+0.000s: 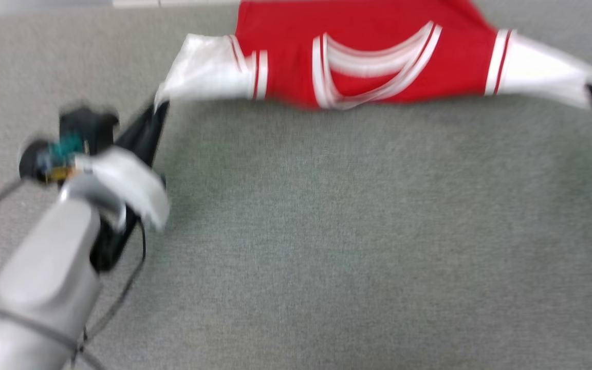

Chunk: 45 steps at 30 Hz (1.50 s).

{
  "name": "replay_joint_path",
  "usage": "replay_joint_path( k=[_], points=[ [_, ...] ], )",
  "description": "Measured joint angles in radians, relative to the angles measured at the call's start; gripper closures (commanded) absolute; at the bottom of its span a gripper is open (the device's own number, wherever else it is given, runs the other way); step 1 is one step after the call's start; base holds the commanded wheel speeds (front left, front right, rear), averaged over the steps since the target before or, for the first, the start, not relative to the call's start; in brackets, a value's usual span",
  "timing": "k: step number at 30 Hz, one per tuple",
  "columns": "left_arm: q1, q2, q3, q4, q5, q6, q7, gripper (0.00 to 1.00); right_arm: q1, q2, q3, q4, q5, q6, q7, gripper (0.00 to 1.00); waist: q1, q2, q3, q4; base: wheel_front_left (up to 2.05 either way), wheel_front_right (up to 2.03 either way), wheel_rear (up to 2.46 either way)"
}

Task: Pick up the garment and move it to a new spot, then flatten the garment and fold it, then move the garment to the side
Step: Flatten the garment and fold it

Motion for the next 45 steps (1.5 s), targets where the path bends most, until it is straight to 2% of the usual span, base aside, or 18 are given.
replay_joint_path(
  k=[5, 11, 17, 21, 24, 28, 32, 33, 34, 35, 40, 45],
  points=[
    [0.238, 0.090, -0.018, -0.131, -0.019, 0.049, 0.046, 1.00, 0.174, -0.022, -0.014, -0.058, 0.046, 0.000, 0.006, 1.00, -0.0001, 0.0000, -0.093, -0.016, 0.00, 0.00, 0.00],
    [0.464, 0.198, 0.004, -0.281, -0.063, 0.121, 0.085, 1.00, 0.367, -0.040, -0.016, -0.109, 0.053, 0.000, 0.012, 1.00, -0.0002, 0.0000, -0.176, -0.043, 0.00, 0.00, 0.00],
    [0.664, 0.264, 0.010, -0.411, -0.115, 0.191, 0.125, 1.00, 0.521, -0.056, -0.032, -0.177, 0.058, 0.000, 0.034, 1.00, -0.0002, -0.0001, -0.238, -0.069, 0.00, 0.00, 0.00],
    [0.782, 0.297, 0.019, -0.487, -0.149, 0.238, 0.139, 1.00, 0.618, -0.073, -0.053, -0.225, 0.091, 0.000, 0.073, 1.00, -0.0001, 0.0000, -0.264, -0.084, 0.00, 0.00, 0.00],
    [0.851, 0.309, 0.023, -0.531, -0.182, 0.255, 0.144, 1.00, 0.691, -0.083, -0.066, -0.248, 0.114, 0.000, 0.120, 1.00, -0.0001, 0.0000, -0.270, -0.088, 0.00, 0.00, 0.00],
    [0.903, 0.317, 0.007, -0.559, -0.195, 0.257, 0.155, 1.00, 0.762, -0.088, -0.084, -0.276, 0.120, 0.000, 0.160, 1.00, 0.0000, 0.0000, -0.268, -0.084, 0.00, 0.00, 0.00],
    [0.898, 0.295, -0.013, -0.579, -0.194, 0.254, 0.168, 1.00, 0.784, -0.087, -0.099, -0.299, 0.113, 0.000, 0.202, 1.00, 0.0000, 0.0000, -0.264, -0.079, 0.00, 0.00, 0.00],
    [0.894, 0.291, -0.019, -0.584, -0.192, 0.253, 0.170, 1.00, 0.784, -0.084, -0.109, -0.305, 0.113, 0.000, 0.212, 0.85, 0.0000, 0.0000, -0.263, -0.078, 0.00, 0.00, 0.00],
    [0.887, 0.290, -0.023, -0.590, -0.191, 0.249, 0.177, 1.00, 0.783, -0.077, -0.132, -0.305, 0.110, 0.000, 0.217, 0.21, 0.0000, 0.0000, -0.261, -0.078, 0.00, 0.00, 0.00],
    [0.879, 0.290, -0.024, -0.599, -0.191, 0.245, 0.180, 1.00, 0.780, -0.068, -0.159, -0.299, 0.118, 0.000, 0.245, 0.00, 0.0000, 0.0000, -0.258, -0.076, 0.00, 0.00, 0.00],
    [0.847, 0.291, -0.054, -0.664, -0.182, 0.227, 0.233, 1.00, 0.766, -0.055, -0.212, -0.380, 0.129, 0.000, 0.323, 0.00, 0.0001, 0.0000, -0.238, -0.053, 0.00, 0.00, 0.00],
    [0.832, 0.299, -0.073, -0.757, -0.164, 0.237, 0.282, 1.00, 0.695, -0.054, -0.307, -0.471, 0.175, 0.000, 0.437, 0.00, 0.0001, 0.0000, -0.206, -0.012, 0.00, 0.00, 0.00]
  ],
)
